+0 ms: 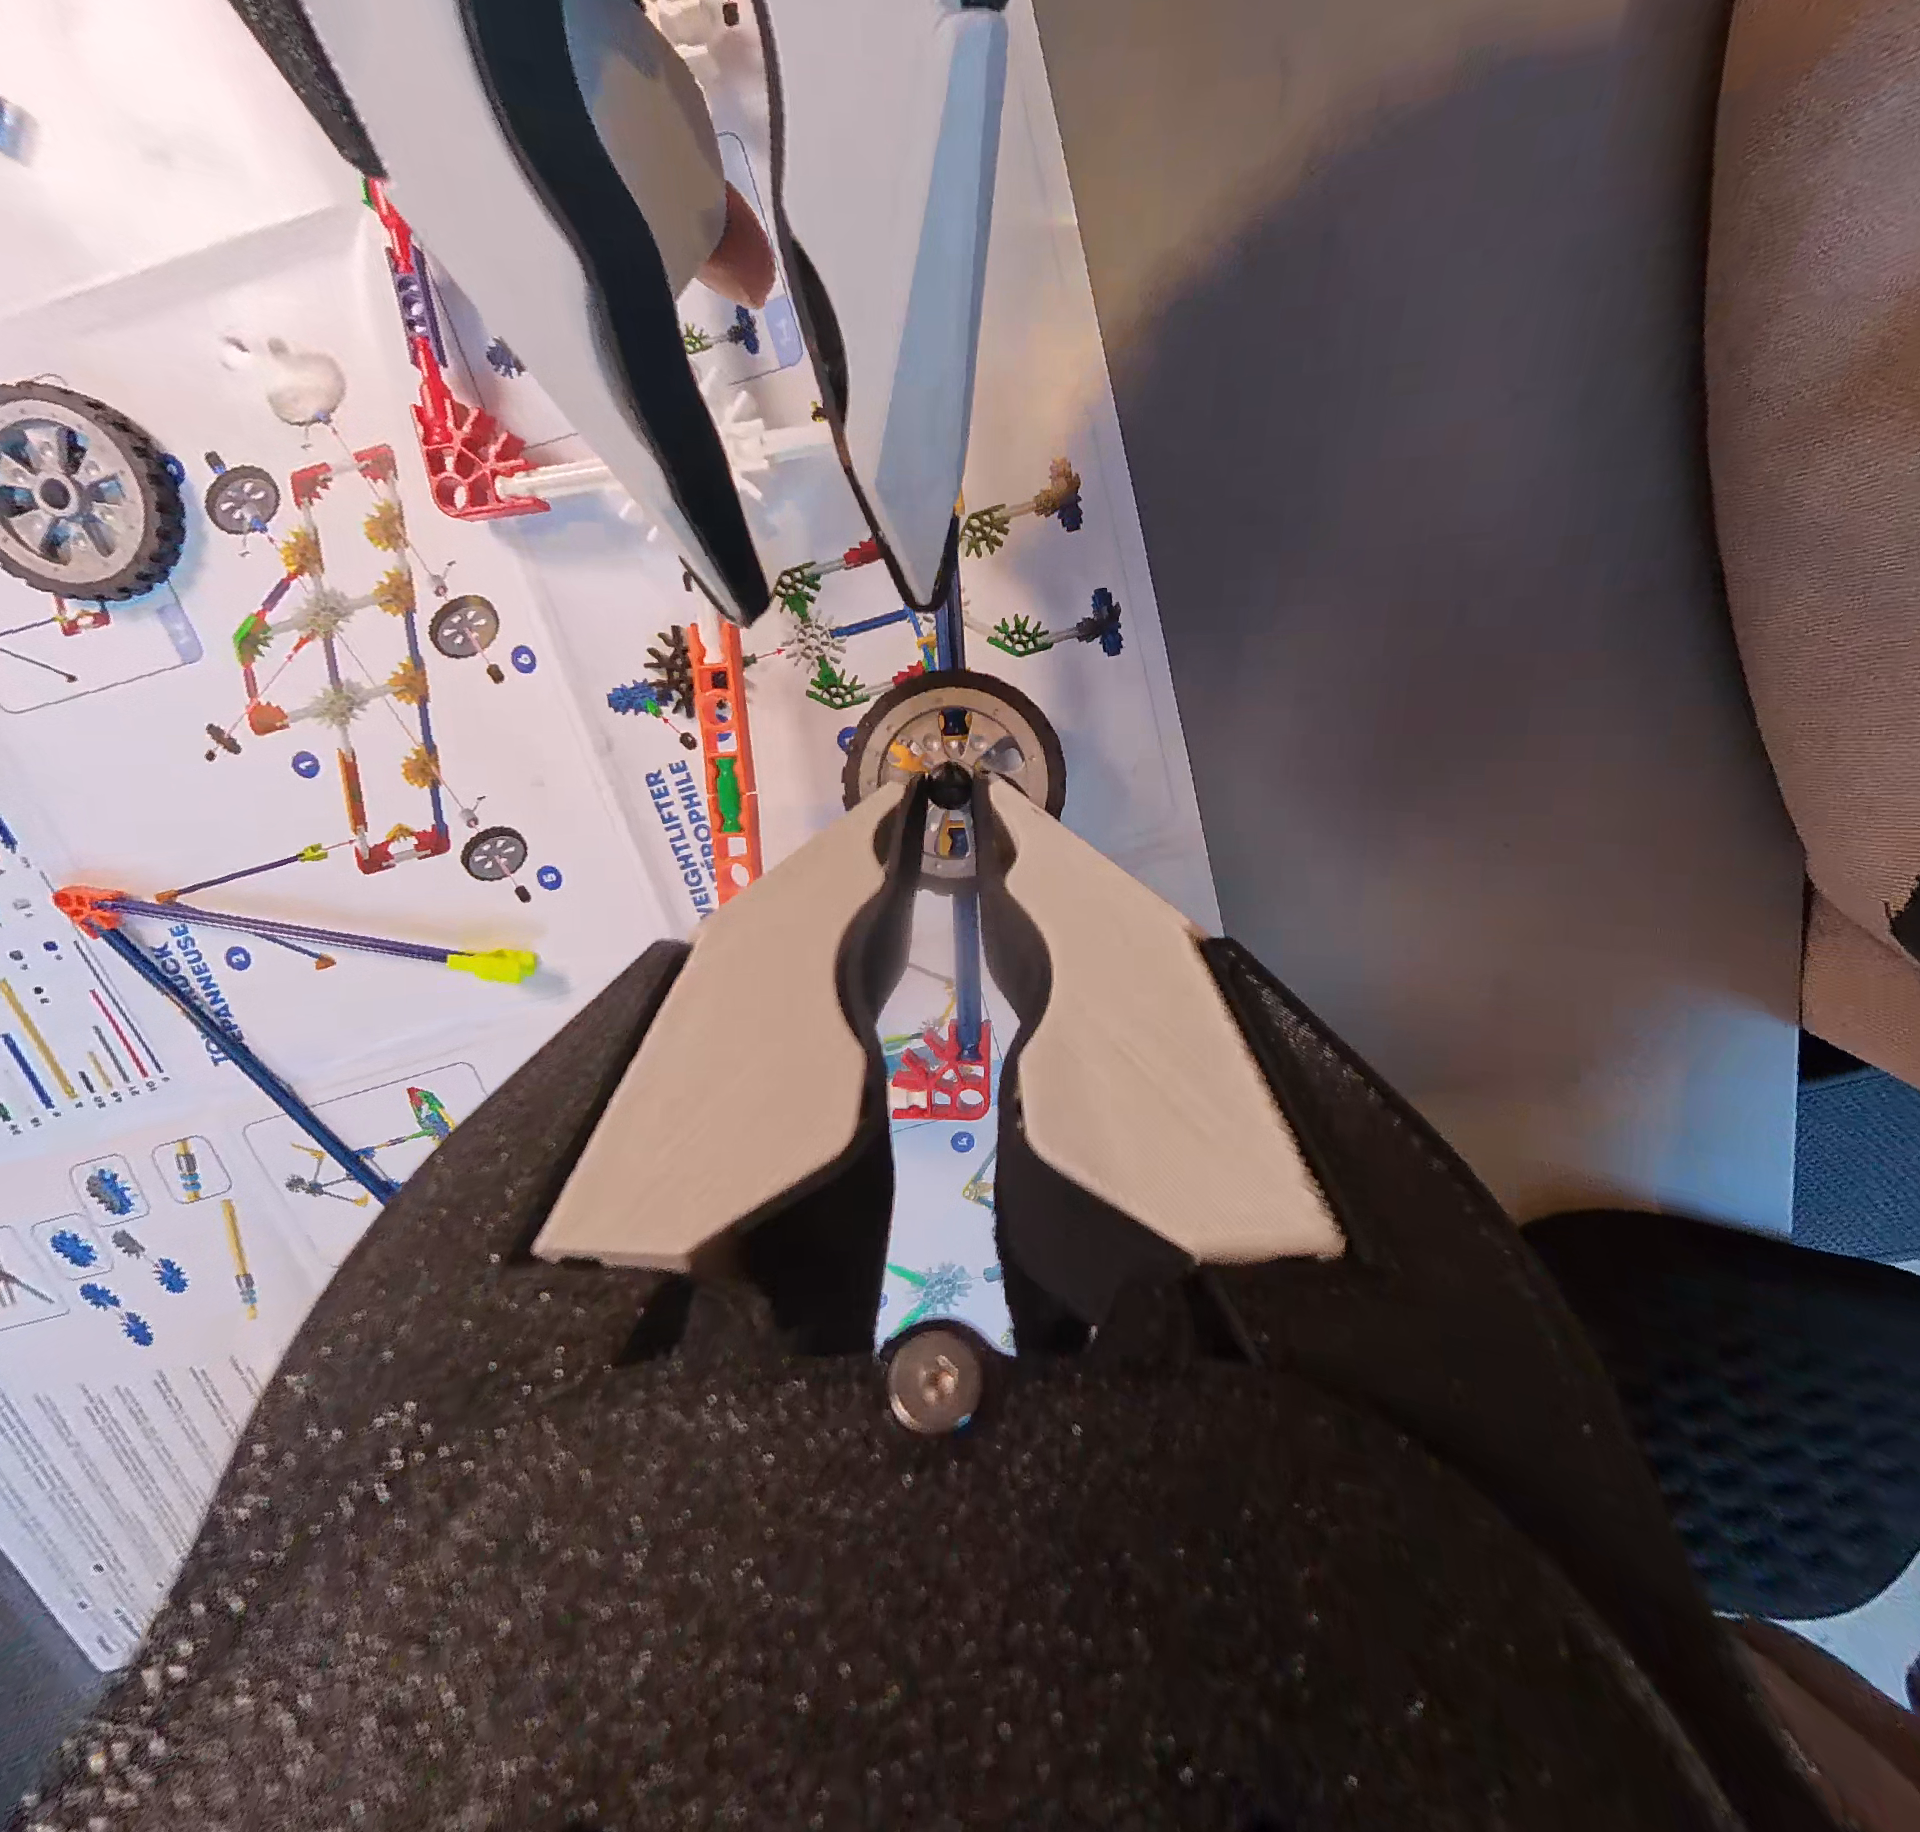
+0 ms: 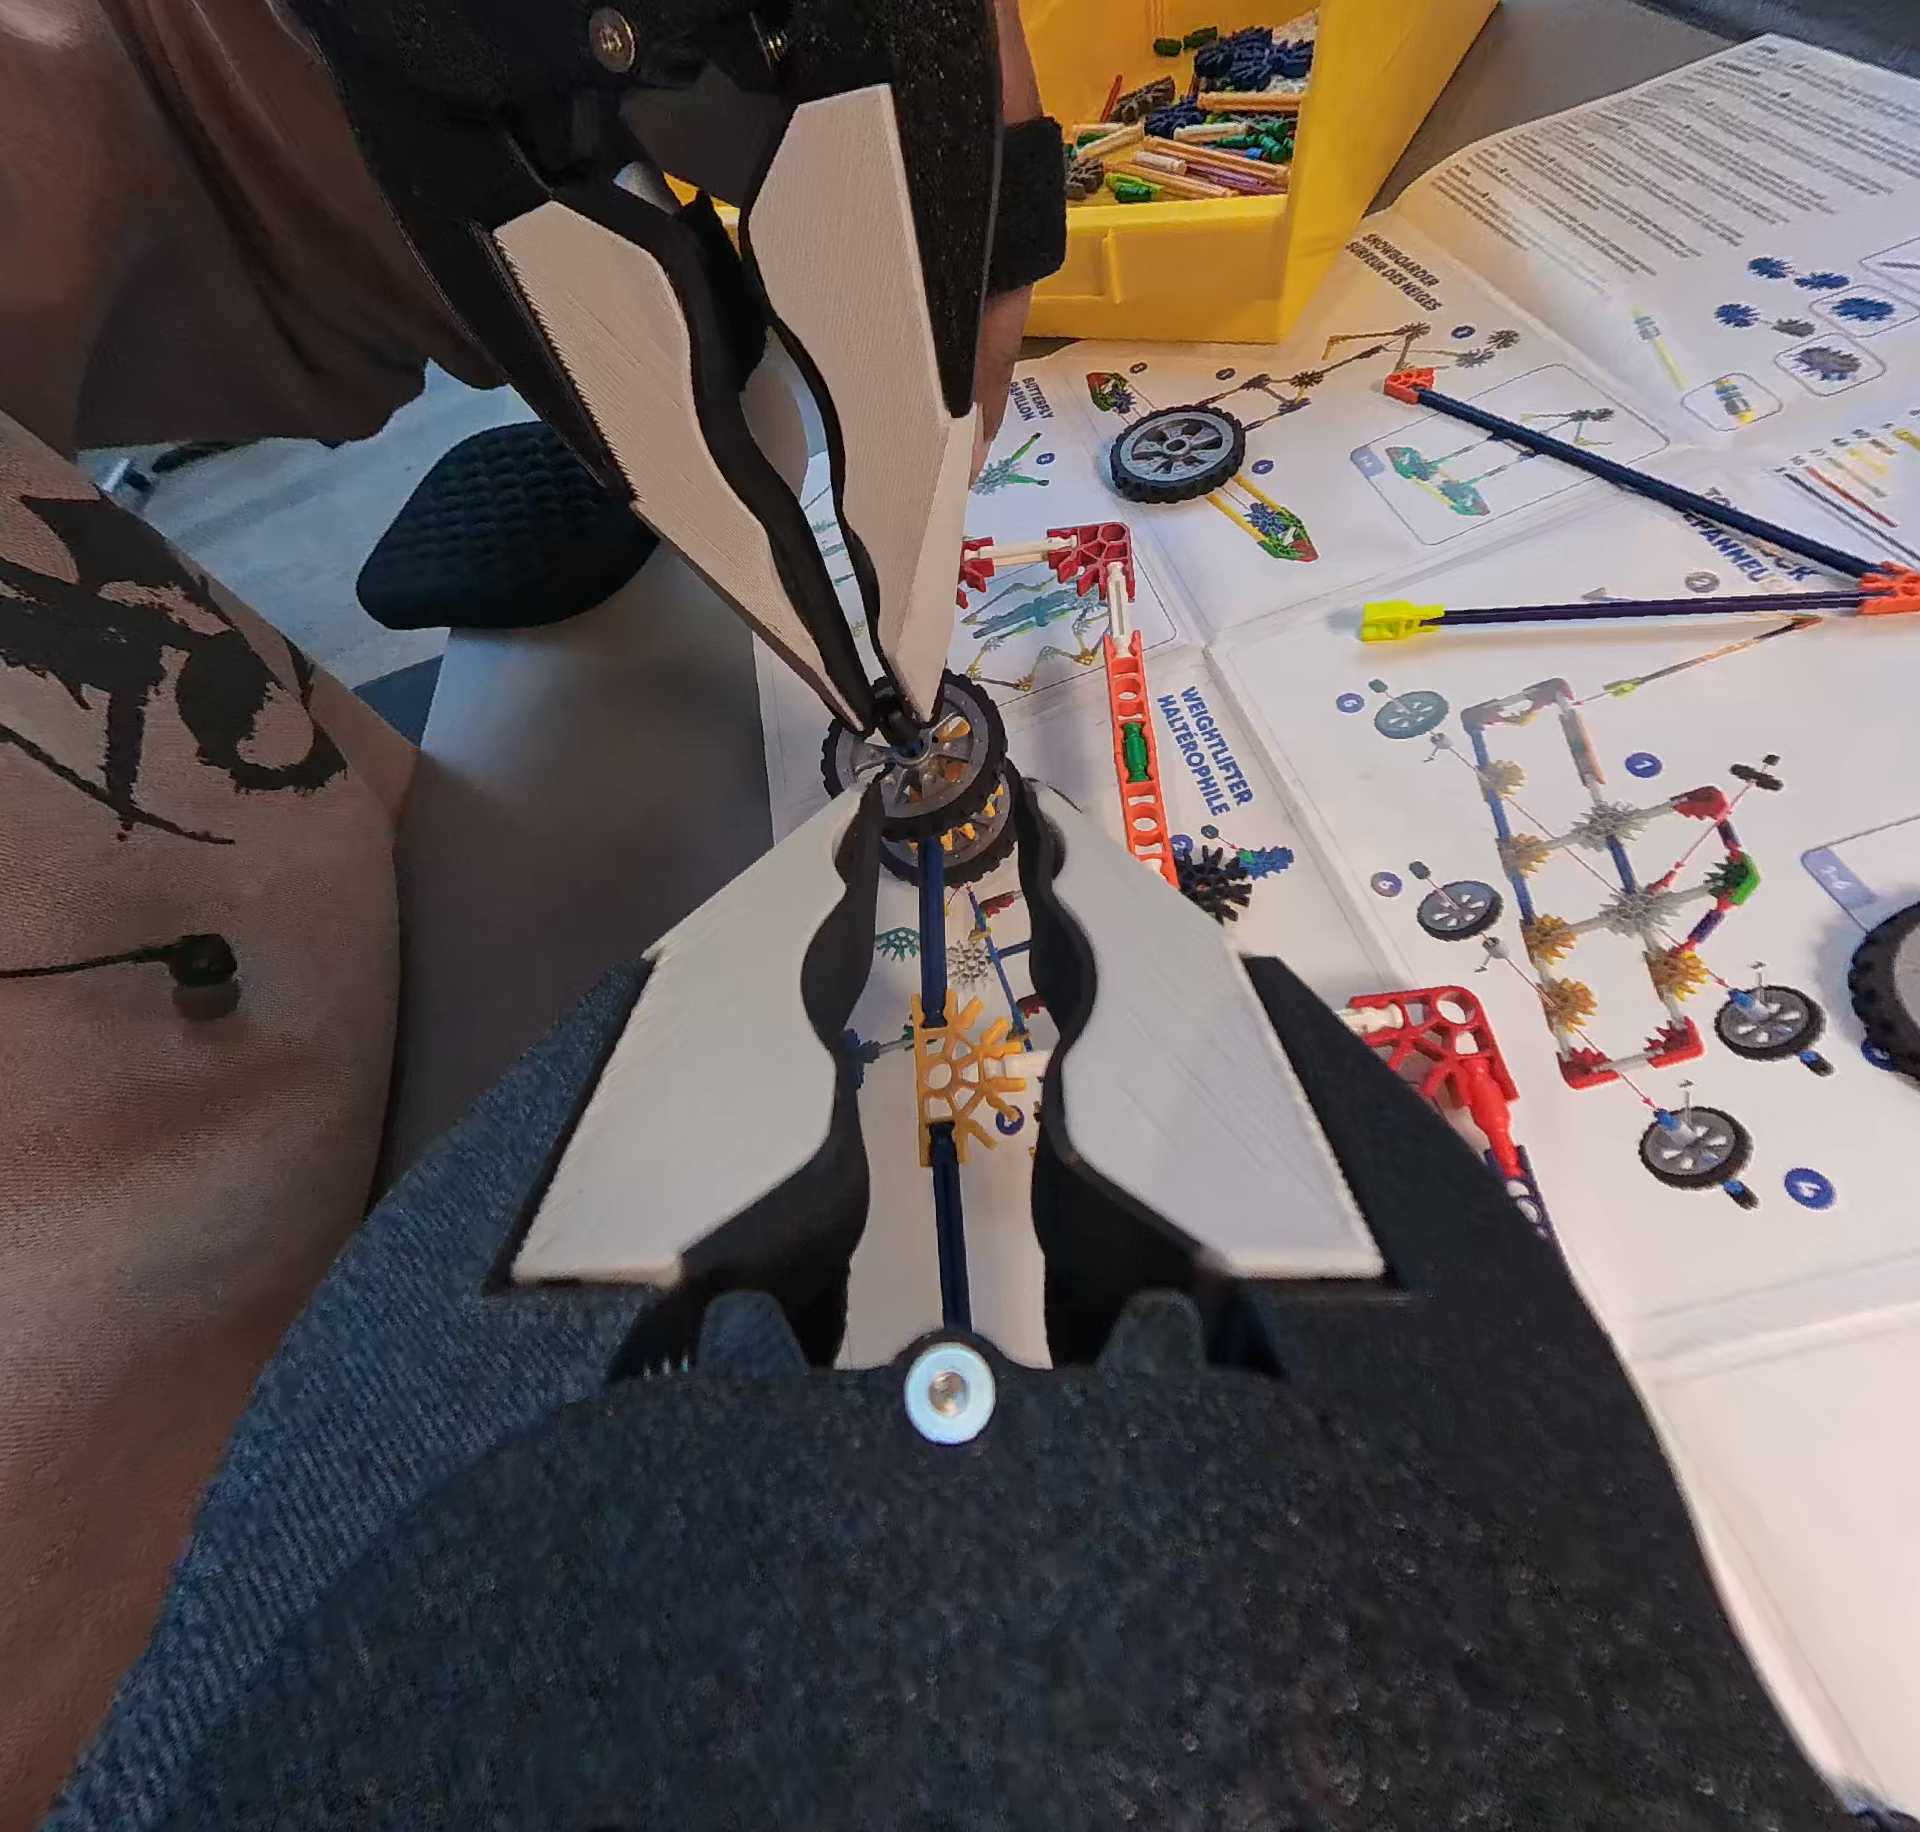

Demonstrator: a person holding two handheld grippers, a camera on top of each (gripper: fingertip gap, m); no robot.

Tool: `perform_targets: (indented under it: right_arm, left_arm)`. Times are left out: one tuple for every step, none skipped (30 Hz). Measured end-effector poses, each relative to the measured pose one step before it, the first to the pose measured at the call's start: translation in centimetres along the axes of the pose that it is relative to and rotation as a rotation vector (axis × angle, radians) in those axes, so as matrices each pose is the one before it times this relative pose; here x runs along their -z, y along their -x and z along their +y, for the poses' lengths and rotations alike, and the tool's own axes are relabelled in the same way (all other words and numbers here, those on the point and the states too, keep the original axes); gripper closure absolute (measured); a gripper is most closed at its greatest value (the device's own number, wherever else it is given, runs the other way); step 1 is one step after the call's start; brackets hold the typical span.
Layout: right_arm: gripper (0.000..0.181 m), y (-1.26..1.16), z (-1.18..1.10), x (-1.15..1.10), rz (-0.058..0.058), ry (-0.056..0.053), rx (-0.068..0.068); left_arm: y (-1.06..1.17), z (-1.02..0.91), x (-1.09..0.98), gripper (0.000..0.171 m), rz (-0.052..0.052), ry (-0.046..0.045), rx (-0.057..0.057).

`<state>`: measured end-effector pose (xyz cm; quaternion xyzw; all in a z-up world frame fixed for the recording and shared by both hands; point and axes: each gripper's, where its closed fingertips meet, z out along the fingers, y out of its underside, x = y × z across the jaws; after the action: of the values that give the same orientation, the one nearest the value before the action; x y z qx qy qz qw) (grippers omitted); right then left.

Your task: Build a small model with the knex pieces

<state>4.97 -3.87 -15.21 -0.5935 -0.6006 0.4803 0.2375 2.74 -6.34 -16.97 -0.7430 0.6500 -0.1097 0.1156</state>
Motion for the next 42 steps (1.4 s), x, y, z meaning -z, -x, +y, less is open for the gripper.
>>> perform_targets:
  right_arm:
    - [0.157,0.034,0.048,-0.025,0.0001,0.0032,0.0019]
    - [0.157,0.048,0.044,-0.044,-0.0015,0.0031,0.0008]
    - [0.157,0.072,0.063,-0.065,-0.0022,0.0034,0.0003]
    - [0.157,0.059,0.071,-0.088,-0.0019,0.0044,0.0003]
    - [0.157,0.056,0.093,-0.112,-0.0008,0.0048,0.0013]
    - [0.157,0.084,0.081,-0.126,-0.0014,0.0046,0.0029]
    - [0.157,0.128,0.068,-0.121,-0.0026,0.0043,0.0041]
    - [0.158,0.123,0.027,-0.102,-0.0008,0.003,0.0059]
    - [0.158,0.066,-0.012,-0.095,0.0031,0.0007,0.009]
    - [0.158,0.072,-0.077,-0.079,0.0042,-0.0031,0.0125]
    - [0.158,0.086,-0.151,-0.076,0.0038,-0.0071,0.0132]
    - [0.16,0.115,-0.212,-0.105,0.0042,-0.0108,0.0126]
    - [0.162,0.116,-0.26,-0.156,0.0066,-0.0137,0.0138]
    - [0.165,0.198,-0.213,-0.196,0.0035,-0.0105,0.0159]
    - [0.166,0.117,-0.169,-0.204,0.009,-0.0073,0.0135]
    - [0.166,-0.021,-0.12,-0.217,0.0147,-0.0042,0.0082]
    - [0.166,0.002,-0.072,-0.199,0.0084,-0.0038,0.0031]
    - [0.166,0.032,-0.051,-0.19,0.0026,-0.0048,-0.0023]
    - [0.167,-0.005,-0.022,-0.164,0.0023,-0.0035,-0.0033]
    - [0.167,-0.123,0.002,-0.17,0.0084,-0.0018,-0.0008]
    - [0.169,-0.155,0.021,-0.157,0.011,0.0001,0.0018]
    - [0.17,-0.072,0.03,-0.165,0.0049,0.0013,0.0005]
    - [0.172,-0.027,0.01,-0.159,0.0018,0.0007,-0.0035]
    - [0.173,0.04,0.02,-0.176,-0.0018,0.0024,-0.0052]
    - [0.174,0.136,0.137,-0.194,-0.0076,0.0104,-0.0026]
    - [0.176,0.059,0.183,-0.192,-0.0011,0.0131,0.0017]
    - [0.176,0.051,0.057,-0.13,0.0002,0.0059,0.0014]
    - [0.177,0.088,0.007,-0.052,-0.0038,0.0062,-0.0046]
    - [0.176,0.008,0.024,-0.013,0.0015,0.0099,0.0]
    - [0.177,0.038,0.04,-0.001,0.0007,0.0135,0.0045]
    - [0.177,0.028,0.035,-0.021,0.004,0.0161,0.0025]
    - [0.177,0.07,0.038,-0.033,0.0044,0.0195,0.008]
    - [0.177,0.039,0.011,-0.06,0.0089,0.0211,0.0179]
    - [0.177,0.055,0.002,-0.056,0.0072,0.0228,0.0165]
    - [0.177,0.02,-0.01,-0.081,0.0067,0.0206,0.013]
    - [0.177,-0.009,-0.023,-0.086,0.0043,0.0167,0.0075]
    - [0.177,-0.034,-0.027,-0.073,0.0021,0.0131,0.0021]
    - [0.177,-0.006,0.004,-0.07,-0.0036,0.0107,0.0]
    - [0.177,0.031,0.019,-0.085,-0.0046,0.0108,0.0007]
    - [0.181,-0.096,0.659,-0.237,0.0073,0.0476,0.0117]
    - [0.181,0.011,0.304,-0.34,0.0103,0.0049,0.0448]
    - [0.181,0.333,0.178,-0.122,-0.0245,0.0128,-0.0249]
  left_arm:
    - [-0.073,0.064,-0.021,0.165,0.0023,-0.00451,0.0024]
    - [-0.05,0.085,-0.068,0.165,0.0014,-0.00531,0.0043]
    - [-0.034,0.117,-0.146,0.165,0.0019,-0.0034,0.0067]
    - [-0.027,0.176,-0.242,0.165,0.0023,0.0009,0.0074]
    - [-0.085,0.275,-0.32,0.164,0.0079,0.00739,0.006]
    - [-0.038,-0.137,-0.109,0.165,0.0053,-0.01671,0.0101]
    - [0.02,0.008,0.043,0.165,0.0013,-0.0077,0.0034]
    - [0.028,0.079,0.03,0.165,-0.0021,-0.00451,-0.002]
    - [-0.025,-0.032,-0.002,0.165,-0.001,-0.01156,-0.0014]
    - [0.019,-0.043,0.003,0.165,-0.0049,-0.01387,0.0023]
    - [0.028,0.018,0.02,0.165,-0.0072,-0.01378,0.0058]
    - [0.072,0.008,0.037,0.164,-0.0113,-0.01792,0.0066]
    - [0.097,-0.024,0.026,0.163,-0.0138,-0.02335,0.0086]
    - [0.062,-0.013,0.03,0.159,-0.0093,-0.02632,0.0144]
    - [-0.044,-0.019,0.052,0.157,-0.002,-0.02886,0.0191]
    - [-0.06,-0.034,0.085,0.158,-0.0023,-0.03287,0.0195]
    - [-0.052,-0.079,0.094,0.158,-0.0047,-0.03634,0.0178]
    - [-0.041,-0.114,0.101,0.158,-0.0062,-0.03884,0.0184]
    - [-0.013,-0.088,0.093,0.158,-0.0082,-0.03755,0.0201]
    - [0.037,-0.087,0.077,0.158,-0.0125,-0.03658,0.0193]
    - [0.041,-0.041,0.043,0.158,-0.013,-0.03293,0.0167]
    - [-0.003,0.003,0.027,0.159,-0.0119,-0.02957,0.0134]
    - [0.0,0.001,0.006,0.159,-0.0114,-0.02775,0.0104]
    - [-0.024,0.031,0.003,0.159,-0.0078,-0.02259,0.0101]
    - [-0.057,0.05,-0.012,0.16,-0.004,-0.0181,0.0087]
    - [0.025,0.031,-0.051,0.16,-0.0067,-0.01815,0.0065]
    - [0.081,0.026,-0.079,0.161,-0.0077,-0.01585,0.0062]
    - [0.084,0.072,-0.129,0.163,-0.0054,-0.01211,0.0042]
    - [-0.047,0.089,-0.12,0.164,0.002,-0.00939,0.0017]
    - [-0.08,0.033,-0.057,0.164,0.003,-0.00999,0.0018]
    - [-0.022,0.037,0.029,0.164,0.0017,-0.00674,0.0]
    - [-0.048,0.053,0.096,0.164,0.0049,-0.00345,-0.0005]
    - [-0.031,0.073,0.106,0.164,0.0039,-0.00203,-0.0011]
    - [0.007,0.093,0.1,0.162,0.0007,-0.00048,-0.0026]
    - [-0.07,0.081,0.12,0.161,0.0037,-0.00135,-0.0042]
    - [-0.009,0.079,0.144,0.161,-0.0019,-0.00103,-0.006]
    - [-0.012,0.091,0.157,0.161,-0.0024,-0.0009,-0.0067]
    - [-0.036,0.071,0.097,0.162,-0.0004,-0.00169,-0.0022]
    - [0.068,0.038,-0.015,0.164,-0.0053,-0.00327,0.0033]
    - [0.082,-0.038,-0.142,0.166,-0.0073,-0.00753,0.0052]
    - [0.102,-0.108,-0.1,0.167,-0.0081,-0.00931,0.0025]
    - [-0.106,0.065,-0.063,0.166,0.0058,0.0029,-0.001]
